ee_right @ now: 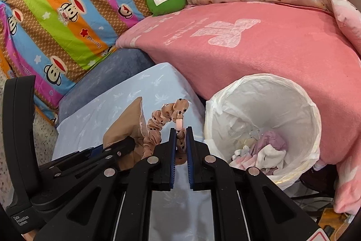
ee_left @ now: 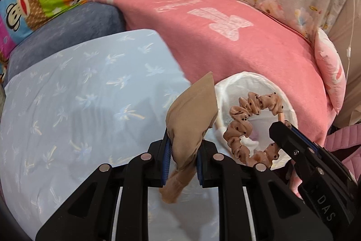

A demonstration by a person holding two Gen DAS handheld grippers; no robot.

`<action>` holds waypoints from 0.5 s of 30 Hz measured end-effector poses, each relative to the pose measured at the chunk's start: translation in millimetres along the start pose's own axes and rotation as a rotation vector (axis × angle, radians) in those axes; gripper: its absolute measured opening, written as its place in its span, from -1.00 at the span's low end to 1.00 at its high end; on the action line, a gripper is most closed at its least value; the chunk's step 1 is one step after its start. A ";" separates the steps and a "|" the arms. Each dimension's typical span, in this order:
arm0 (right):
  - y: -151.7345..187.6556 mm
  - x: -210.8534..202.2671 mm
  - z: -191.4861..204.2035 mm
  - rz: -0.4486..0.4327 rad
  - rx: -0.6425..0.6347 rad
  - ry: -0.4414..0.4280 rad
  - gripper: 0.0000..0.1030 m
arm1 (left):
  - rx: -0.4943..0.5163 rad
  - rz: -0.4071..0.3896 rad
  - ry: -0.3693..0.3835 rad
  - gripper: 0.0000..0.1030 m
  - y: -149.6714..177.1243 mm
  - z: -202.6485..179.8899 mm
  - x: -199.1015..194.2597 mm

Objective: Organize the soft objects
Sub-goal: 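Carry the stocking and scrunchie over the white bin with both tools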

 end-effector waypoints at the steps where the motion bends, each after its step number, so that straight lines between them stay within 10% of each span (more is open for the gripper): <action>1: -2.8 -4.5 -6.3 -0.010 0.007 0.006 -0.84 | 0.010 -0.004 0.006 -0.64 -2.0 -7.0 -0.9; 15: -31.2 -34.3 -76.5 -0.094 0.084 0.079 -0.84 | 0.130 -0.030 0.066 -0.64 -22.5 -79.1 0.0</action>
Point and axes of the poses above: each gripper's, at about its wrist camera, not at the fingertips, and x roughly the way its jaws point, z to its left, y to its underside, the point moved 10 cm from there along x, roughly the way its jaws point
